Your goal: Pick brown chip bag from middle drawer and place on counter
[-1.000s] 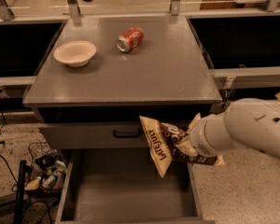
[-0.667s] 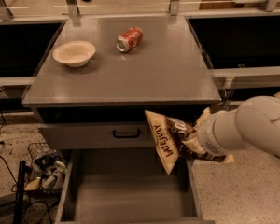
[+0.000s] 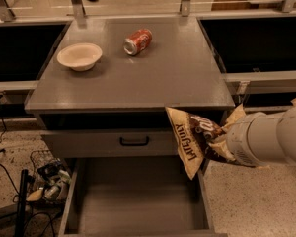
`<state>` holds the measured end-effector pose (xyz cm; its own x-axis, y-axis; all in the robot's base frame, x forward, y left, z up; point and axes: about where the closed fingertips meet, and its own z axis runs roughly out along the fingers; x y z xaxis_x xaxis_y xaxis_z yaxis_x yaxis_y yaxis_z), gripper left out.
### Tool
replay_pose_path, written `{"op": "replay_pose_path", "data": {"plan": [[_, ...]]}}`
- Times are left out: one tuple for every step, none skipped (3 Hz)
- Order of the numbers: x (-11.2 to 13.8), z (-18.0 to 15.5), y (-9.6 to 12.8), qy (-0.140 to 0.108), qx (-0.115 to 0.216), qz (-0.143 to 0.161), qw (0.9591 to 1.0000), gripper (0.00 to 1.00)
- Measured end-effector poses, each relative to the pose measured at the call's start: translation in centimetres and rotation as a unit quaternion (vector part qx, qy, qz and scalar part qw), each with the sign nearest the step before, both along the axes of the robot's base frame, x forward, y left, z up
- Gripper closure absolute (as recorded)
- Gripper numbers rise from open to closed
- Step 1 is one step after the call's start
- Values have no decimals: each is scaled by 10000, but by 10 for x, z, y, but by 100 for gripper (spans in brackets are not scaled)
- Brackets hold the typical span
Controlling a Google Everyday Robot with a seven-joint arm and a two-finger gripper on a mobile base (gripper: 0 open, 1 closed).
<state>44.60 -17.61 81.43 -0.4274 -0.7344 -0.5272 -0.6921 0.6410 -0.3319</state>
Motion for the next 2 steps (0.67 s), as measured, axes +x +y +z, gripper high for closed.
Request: {"op": "replay_pose_path", "data": {"plan": [[9,-10,2,-44,-19,-80,10000,100],[40,-7,0,-296,-7,-274,9992,100]]}}
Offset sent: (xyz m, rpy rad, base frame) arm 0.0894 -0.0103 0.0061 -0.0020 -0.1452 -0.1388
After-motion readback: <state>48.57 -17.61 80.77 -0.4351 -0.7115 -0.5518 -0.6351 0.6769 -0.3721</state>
